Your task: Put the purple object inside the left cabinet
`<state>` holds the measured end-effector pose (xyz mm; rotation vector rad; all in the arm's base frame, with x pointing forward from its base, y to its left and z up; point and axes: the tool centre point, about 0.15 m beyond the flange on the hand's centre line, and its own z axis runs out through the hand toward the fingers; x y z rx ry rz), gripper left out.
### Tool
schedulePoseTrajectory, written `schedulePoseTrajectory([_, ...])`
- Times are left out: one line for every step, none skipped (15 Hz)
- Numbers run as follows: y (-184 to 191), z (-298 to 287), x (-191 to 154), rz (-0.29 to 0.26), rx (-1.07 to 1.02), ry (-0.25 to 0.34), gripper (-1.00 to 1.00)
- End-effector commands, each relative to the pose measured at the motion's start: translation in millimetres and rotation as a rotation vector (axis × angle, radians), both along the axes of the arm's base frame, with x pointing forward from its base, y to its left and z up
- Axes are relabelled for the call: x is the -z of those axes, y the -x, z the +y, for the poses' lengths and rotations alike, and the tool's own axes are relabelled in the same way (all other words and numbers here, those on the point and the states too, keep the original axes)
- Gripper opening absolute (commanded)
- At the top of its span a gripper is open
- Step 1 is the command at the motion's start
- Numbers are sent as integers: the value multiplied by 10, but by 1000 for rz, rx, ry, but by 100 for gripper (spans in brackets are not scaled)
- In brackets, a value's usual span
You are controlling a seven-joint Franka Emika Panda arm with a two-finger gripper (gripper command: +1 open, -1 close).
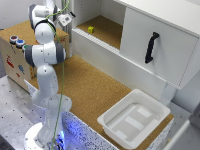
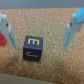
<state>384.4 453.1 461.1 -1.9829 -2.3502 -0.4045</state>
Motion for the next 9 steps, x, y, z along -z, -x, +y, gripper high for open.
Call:
schedulePoseTrajectory([-152,276,45,64,-38,147,100])
schedulePoseTrajectory([-134,281,48,66,-44,151,100])
schedulePoseTrajectory([-102,288,62,63,-54,157,100])
schedulePoseTrajectory([-58,297,85,63,-67,166,100])
schedulePoseTrajectory([-17,300,128,60,-77,174,100])
schedulePoseTrajectory([12,297,159,49,-85,184,100])
schedulePoseTrajectory([28,299,187,42,-82,190,-100])
schedulePoseTrajectory([39,283,197,40,-92,194,-100])
schedulePoseTrajectory([51,281,217,38,-94,201,-100])
